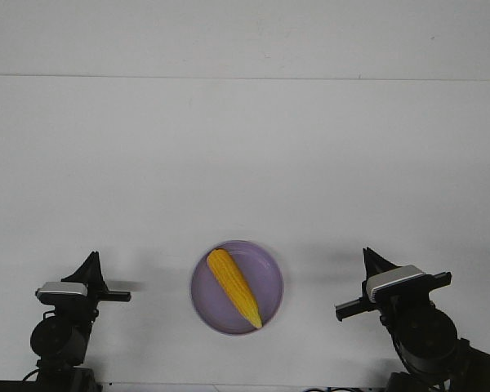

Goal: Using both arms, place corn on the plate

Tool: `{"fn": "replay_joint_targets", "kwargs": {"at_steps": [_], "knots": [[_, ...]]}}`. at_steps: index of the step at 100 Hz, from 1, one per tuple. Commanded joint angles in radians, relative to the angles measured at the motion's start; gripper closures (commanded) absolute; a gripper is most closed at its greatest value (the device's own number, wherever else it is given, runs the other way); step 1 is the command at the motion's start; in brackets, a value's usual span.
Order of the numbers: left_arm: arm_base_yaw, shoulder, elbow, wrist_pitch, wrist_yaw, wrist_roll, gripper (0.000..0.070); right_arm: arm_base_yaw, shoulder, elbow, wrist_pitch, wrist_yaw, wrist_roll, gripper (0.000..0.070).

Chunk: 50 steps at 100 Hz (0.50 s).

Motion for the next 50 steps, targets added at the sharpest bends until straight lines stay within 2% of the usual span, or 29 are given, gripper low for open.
{"fn": "replay_joint_targets", "kwargs": {"at_steps": [1,12,50], "knots": [[0.008,-0.023,-0.016,0.022,0.001,0.019,0.0685,0.012,0.002,0.008,0.01,0.005,0.003,0.0684],[0.022,-0.048,-0.026,-0.018,-0.003,0.019,0.0685,0.012,0.002,0.008,0.012,0.005,0.003,0.0684],[0.024,-0.048,-0.026,-0.018,-0.002,0.018,0.0685,0.012,0.002,0.008,0.016,0.005,0.003,0.0684]]}}
